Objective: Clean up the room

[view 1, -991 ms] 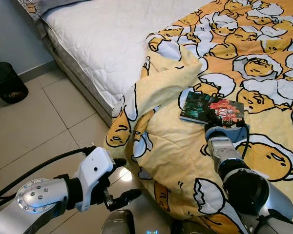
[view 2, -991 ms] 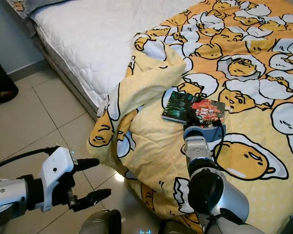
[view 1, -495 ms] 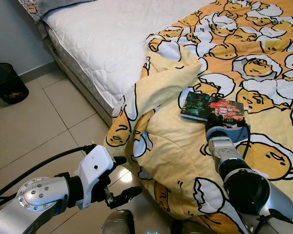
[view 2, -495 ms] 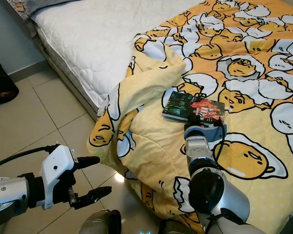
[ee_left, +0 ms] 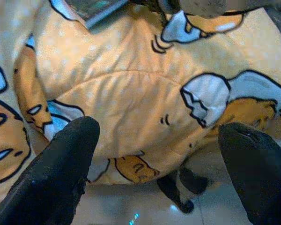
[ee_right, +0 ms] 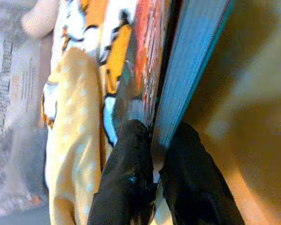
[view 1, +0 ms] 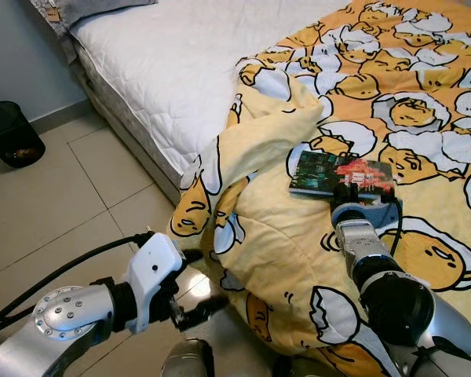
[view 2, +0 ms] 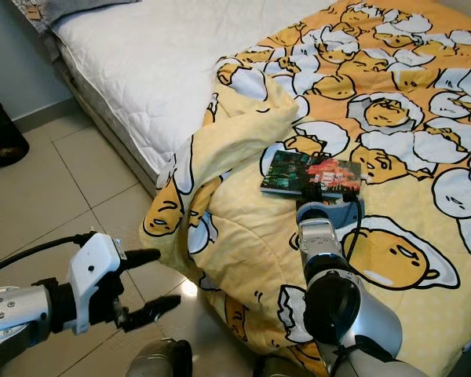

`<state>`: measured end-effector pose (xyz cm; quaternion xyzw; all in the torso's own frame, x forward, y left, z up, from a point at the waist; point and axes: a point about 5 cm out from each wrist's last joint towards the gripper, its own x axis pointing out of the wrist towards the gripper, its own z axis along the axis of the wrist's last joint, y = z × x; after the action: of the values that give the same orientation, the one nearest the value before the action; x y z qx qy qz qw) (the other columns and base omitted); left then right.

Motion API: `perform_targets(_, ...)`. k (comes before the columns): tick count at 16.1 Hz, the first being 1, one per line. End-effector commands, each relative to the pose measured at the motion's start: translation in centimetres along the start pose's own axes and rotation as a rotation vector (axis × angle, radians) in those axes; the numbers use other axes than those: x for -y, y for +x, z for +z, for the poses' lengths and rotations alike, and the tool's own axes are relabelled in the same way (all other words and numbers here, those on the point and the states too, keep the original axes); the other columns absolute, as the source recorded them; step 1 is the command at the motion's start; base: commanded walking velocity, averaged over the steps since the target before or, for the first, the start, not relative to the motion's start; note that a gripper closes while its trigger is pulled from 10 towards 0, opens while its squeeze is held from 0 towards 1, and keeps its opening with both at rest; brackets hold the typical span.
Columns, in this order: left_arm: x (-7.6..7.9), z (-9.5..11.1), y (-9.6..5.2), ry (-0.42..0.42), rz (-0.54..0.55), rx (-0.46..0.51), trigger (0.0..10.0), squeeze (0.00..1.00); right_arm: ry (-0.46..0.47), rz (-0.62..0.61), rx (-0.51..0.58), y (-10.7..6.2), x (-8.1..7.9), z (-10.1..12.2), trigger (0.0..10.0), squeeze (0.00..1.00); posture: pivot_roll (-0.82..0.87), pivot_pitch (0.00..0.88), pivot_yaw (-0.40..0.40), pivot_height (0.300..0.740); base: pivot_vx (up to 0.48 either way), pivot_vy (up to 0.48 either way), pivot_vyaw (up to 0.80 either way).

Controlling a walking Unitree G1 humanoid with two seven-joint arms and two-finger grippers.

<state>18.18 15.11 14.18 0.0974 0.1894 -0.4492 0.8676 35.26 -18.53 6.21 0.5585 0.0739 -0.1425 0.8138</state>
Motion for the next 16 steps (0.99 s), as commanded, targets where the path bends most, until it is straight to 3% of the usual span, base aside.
perform_targets(1,-0.3,-0.4,0.0,-0.003,0.041,0.003,10.0,0.81,-0.082,0.076,-0.021,0.4,-1.4,0.1,0.0,0.00,0.22,0.007,-0.022,0.740,0.000,0.000,0.00)
perform_targets(4,-0.9,-0.2,0.0,-0.012,0.131,0.053,10.0,0.81,-0.289,0.157,-0.024,0.5,-2.2,0.9,0.0,0.00,0.17,0.000,-0.022,0.740,0.000,0.000,0.00)
perform_targets(7,-2.1,0.6,0.3,0.000,0.272,0.120,10.0,0.80,-0.684,0.291,0.060,0.1,-3.6,2.6,0.0,0.00,0.10,0.000,-0.017,0.740,0.000,0.000,0.00)
perform_targets(8,-2.8,0.7,0.7,-0.013,0.338,0.131,10.0,0.64,-0.779,0.320,0.113,-0.4,-4.0,3.1,0.0,0.00,0.08,0.000,-0.015,0.740,0.000,0.000,0.00)
perform_targets(11,-3.1,0.6,0.9,-0.023,0.383,0.139,10.0,0.62,-0.870,0.343,0.155,-1.0,-4.2,3.3,0.0,0.00,0.06,0.000,-0.018,0.740,0.000,0.000,0.00)
perform_targets(12,-3.3,0.0,1.2,-0.087,0.443,0.142,10.0,0.32,-0.964,0.322,0.204,-2.4,-3.6,3.2,0.0,0.00,0.04,0.000,-0.035,0.740,0.000,0.000,0.00)
perform_targets(13,-3.6,-0.6,1.3,-0.149,0.518,0.133,10.0,0.24,-1.012,0.252,0.227,-4.0,-2.7,2.9,10.0,0.00,0.02,0.000,-0.042,0.740,0.000,0.000,0.00)
perform_targets(15,-3.9,-1.0,1.4,-0.167,0.567,0.122,10.0,0.01,-1.038,0.204,0.186,-5.5,-1.9,2.4,10.0,0.00,0.02,0.000,-0.048,0.740,0.000,0.000,0.00)
perform_targets(16,-3.9,-1.1,1.5,-0.157,0.584,0.116,10.0,0.00,-1.048,0.191,0.157,-6.0,-1.4,2.2,10.0,0.00,0.02,0.000,-0.050,0.740,0.000,0.000,0.00)
